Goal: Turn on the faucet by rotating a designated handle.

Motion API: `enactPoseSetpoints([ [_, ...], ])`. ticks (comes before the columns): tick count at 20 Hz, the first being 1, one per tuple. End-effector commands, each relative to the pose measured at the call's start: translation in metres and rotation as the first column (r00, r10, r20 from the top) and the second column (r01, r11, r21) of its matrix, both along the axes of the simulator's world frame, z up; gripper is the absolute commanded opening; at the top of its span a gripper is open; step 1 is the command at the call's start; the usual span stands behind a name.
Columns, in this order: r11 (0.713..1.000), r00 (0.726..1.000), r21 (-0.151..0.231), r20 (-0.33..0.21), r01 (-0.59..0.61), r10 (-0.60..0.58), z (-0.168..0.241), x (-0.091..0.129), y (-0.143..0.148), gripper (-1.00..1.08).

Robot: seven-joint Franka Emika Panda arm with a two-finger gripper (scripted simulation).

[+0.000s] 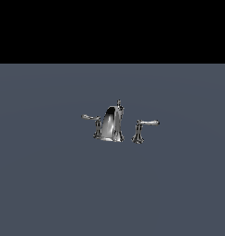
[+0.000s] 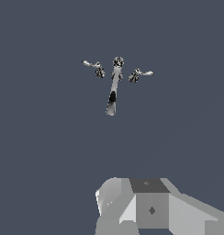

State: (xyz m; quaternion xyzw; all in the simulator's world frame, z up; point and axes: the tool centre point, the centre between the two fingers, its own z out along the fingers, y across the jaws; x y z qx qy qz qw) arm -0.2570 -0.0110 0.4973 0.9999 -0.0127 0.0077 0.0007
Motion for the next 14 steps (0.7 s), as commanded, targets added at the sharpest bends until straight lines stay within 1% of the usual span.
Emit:
enactPoseSetpoints([
  [1,1.000,1.000,0.000,0.000,0.000,0.000,0.000,0.000,0.000,-1.00],
  [8,1.000,1.000,0.000,0.000,0.026,-0.026,-0.006,0.002,0.005,-1.00],
  [14,0.996,0.996,0.001,-0.001,0.091,-0.091,-0.021,0.007,0.017,-1.00],
])
